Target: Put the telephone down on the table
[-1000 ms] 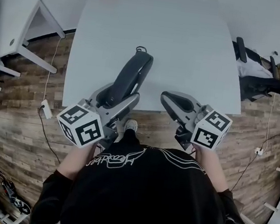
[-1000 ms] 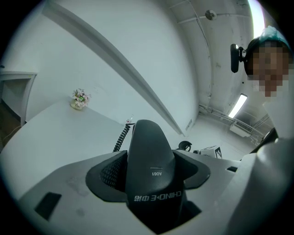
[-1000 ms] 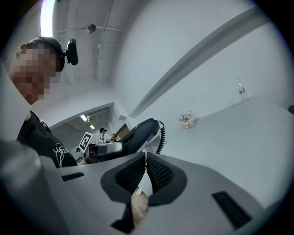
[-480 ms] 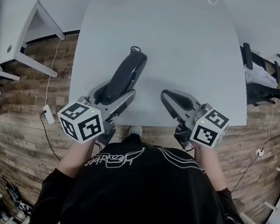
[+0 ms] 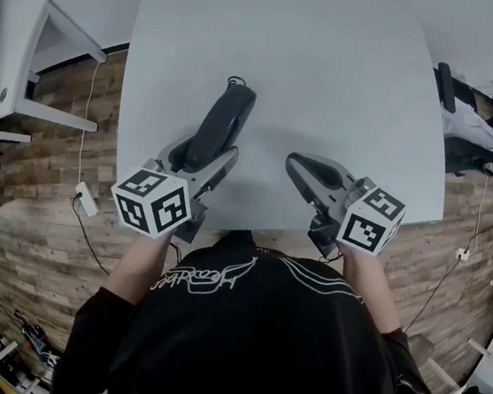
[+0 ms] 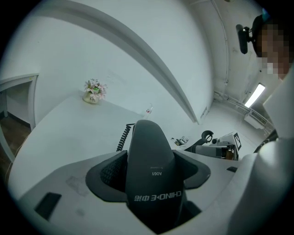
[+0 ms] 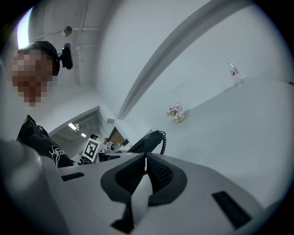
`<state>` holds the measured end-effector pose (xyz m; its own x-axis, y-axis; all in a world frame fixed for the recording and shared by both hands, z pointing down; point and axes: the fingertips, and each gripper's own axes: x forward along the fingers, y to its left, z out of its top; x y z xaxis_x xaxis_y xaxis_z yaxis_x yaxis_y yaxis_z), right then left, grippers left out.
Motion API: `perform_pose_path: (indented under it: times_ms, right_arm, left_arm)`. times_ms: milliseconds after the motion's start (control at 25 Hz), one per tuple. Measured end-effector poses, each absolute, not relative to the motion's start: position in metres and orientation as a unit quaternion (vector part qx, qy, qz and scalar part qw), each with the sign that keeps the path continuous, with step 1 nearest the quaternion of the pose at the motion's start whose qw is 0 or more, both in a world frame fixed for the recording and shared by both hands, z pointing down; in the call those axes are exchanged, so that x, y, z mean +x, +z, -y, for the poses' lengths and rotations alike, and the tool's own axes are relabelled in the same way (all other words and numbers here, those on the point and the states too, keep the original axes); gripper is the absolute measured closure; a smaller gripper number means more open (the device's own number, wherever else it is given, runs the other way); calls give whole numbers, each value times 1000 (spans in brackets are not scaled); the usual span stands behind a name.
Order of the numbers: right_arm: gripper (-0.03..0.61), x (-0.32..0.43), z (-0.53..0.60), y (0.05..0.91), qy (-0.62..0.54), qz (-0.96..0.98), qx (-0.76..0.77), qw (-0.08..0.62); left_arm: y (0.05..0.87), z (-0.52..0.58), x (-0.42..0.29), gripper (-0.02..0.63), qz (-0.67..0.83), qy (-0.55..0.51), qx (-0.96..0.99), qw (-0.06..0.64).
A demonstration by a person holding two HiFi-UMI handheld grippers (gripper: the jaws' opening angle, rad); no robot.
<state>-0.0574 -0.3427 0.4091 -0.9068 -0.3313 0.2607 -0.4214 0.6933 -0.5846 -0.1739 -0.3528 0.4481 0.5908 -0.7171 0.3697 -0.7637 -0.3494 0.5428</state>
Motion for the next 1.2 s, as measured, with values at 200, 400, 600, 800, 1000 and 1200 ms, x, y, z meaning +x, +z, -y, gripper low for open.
perform_pose_path:
  times_ms: [200,400,600,800,1000,1200]
  right_arm:
    - [538,-51,357,430,358,906,217,67]
    - [538,-42,365,448,381,893,230,66]
    - [538,-34,376,462,400,882,239,63]
    - [538,-31,383,469,411,878,239,61]
    - [538,-27,386,476,415,875,242,66]
    - [538,-28,386,482,418,873,242,67]
  left_arm:
    - [488,373,-169,318,447,61,810,374]
    - [519,382,-161,318,435,86,806,392]
    - [541,391,-151,318,424,106,805,401]
    - [558,394,-136,318,409,130,807,406]
    - [570,393,-127,318,402,148,807,408]
    - [578,395,-127,318,407,179,808,387]
